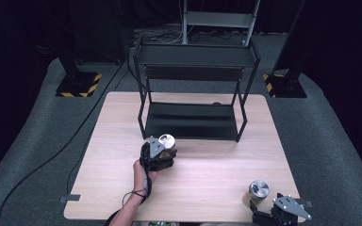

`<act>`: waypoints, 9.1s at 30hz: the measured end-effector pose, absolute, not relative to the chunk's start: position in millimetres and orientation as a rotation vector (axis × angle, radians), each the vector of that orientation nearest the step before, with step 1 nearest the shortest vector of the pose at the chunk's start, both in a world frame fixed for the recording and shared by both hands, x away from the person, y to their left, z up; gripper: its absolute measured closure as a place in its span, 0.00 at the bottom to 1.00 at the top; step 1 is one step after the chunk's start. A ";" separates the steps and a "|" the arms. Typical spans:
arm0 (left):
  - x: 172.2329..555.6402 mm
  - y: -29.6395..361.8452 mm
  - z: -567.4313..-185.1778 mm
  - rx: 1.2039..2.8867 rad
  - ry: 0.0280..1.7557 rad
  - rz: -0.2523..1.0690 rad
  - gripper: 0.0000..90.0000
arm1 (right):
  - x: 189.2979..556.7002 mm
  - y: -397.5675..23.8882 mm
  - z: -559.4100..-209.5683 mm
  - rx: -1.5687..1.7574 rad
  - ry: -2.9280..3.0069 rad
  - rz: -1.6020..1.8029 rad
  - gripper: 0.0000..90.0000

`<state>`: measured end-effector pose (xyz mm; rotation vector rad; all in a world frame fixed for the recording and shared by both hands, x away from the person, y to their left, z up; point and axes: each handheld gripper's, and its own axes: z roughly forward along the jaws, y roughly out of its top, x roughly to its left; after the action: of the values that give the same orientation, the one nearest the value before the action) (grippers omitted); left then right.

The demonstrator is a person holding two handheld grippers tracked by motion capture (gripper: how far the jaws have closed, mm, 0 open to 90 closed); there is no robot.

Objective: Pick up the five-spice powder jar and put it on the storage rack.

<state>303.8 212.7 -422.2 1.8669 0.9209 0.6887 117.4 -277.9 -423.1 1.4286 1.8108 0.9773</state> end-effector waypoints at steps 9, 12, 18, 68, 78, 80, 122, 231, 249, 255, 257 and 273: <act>312.3 215.2 -416.8 1.864 0.929 0.689 0.34 | 117.4 -278.0 -422.8 1.431 1.811 0.979 0.00; 315.3 215.0 -414.6 1.864 0.928 0.692 0.34 | 117.5 -278.0 -422.7 1.431 1.813 0.979 0.00; 320.8 214.3 -411.8 1.867 0.928 0.689 0.34 | 117.7 -278.2 -422.5 1.432 1.815 0.980 0.00; 373.9 207.5 -399.1 1.902 0.982 0.679 0.34 | 118.1 -278.6 -422.9 1.434 1.817 0.971 0.00; 382.7 204.3 -395.8 1.913 0.989 0.689 0.34 | 118.2 -278.2 -422.9 1.433 1.818 0.970 0.00; 384.7 203.2 -395.3 1.917 0.990 0.692 0.34 | 118.1 -278.4 -422.8 1.434 1.817 0.969 0.00; 429.6 198.0 -394.7 1.885 1.081 0.638 0.34 | 118.4 -279.4 -423.4 1.433 1.820 0.971 0.00; 492.9 163.4 -431.1 1.764 1.245 0.749 0.34 | 121.9 -277.4 -424.5 1.428 1.842 0.960 0.00; 494.1 162.7 -438.5 1.731 1.240 0.765 0.34 | 122.1 -276.9 -424.5 1.425 1.844 0.961 0.00; 497.0 162.0 -438.0 1.736 1.241 0.767 0.34 | 121.9 -277.4 -424.7 1.428 1.841 0.964 0.00; 498.4 161.7 -437.1 1.741 1.242 0.766 0.34 | 122.0 -277.3 -424.6 1.428 1.842 0.964 0.00; 504.7 159.8 -435.9 1.742 1.251 0.765 0.34 | 121.7 -278.0 -424.8 1.427 1.840 0.966 0.00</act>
<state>504.7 159.8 -435.9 1.7416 1.2515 0.7648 121.7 -278.0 -424.8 1.4270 1.8404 0.9663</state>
